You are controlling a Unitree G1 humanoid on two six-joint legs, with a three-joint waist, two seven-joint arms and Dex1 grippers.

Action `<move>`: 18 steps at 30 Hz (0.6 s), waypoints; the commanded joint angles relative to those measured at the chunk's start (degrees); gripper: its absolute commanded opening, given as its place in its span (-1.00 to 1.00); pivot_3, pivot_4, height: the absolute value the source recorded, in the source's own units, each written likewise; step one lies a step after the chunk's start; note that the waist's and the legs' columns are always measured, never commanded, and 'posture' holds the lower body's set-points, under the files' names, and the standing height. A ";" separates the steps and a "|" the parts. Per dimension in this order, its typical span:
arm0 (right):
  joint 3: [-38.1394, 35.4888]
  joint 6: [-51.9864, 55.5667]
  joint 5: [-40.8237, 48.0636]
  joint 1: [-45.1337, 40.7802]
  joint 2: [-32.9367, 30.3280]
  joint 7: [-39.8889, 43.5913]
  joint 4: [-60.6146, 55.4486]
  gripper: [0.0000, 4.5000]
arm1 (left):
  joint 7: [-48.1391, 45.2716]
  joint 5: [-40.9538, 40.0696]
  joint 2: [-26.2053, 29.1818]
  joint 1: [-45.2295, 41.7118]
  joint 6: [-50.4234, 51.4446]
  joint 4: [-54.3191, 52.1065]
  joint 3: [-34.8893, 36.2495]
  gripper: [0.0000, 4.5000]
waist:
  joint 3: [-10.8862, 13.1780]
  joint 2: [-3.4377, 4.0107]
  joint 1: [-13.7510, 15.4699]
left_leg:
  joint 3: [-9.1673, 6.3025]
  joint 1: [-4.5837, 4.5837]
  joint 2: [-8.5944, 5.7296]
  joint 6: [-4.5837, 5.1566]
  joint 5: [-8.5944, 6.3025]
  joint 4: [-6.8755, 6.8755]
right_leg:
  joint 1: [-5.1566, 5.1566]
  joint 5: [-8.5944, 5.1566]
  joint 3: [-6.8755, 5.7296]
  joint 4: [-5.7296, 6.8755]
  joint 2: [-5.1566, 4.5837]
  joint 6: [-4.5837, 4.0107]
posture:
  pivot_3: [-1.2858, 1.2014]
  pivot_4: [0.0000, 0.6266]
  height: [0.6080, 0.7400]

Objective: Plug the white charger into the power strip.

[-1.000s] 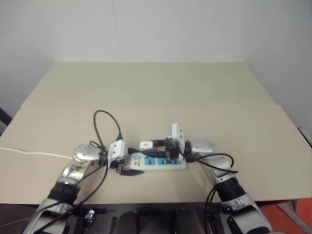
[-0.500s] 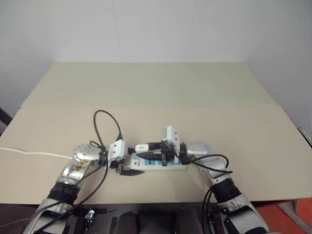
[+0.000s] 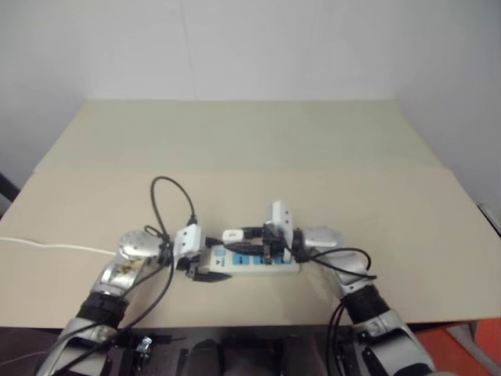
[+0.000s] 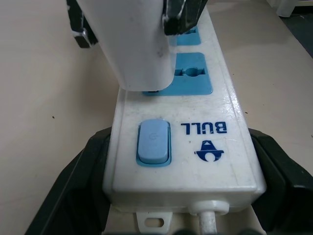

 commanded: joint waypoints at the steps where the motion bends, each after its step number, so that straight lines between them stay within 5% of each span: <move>1: -0.97 -0.83 -0.12 0.54 -1.15 0.13 -0.93 -0.50 | -0.08 1.14 0.92 -0.59 0.04 0.87 -0.10 0.47 | 0.00 0.00 0.01 | 0.00 -0.01 0.00 0.00 0.00 0.00 | 0.00 0.00 0.00 0.00 0.00 0.00 | 0.03 -0.52 1.00; 18: 0.60 -3.88 -2.94 4.24 -5.44 0.92 0.79 -0.50 | 0.05 1.02 1.34 -0.53 -0.25 1.16 -0.05 0.47 | 0.00 0.00 0.14 | 0.01 -0.05 -0.01 0.00 0.00 0.00 | 0.00 0.00 -0.01 -0.06 -0.02 0.01 | 0.03 -0.52 1.00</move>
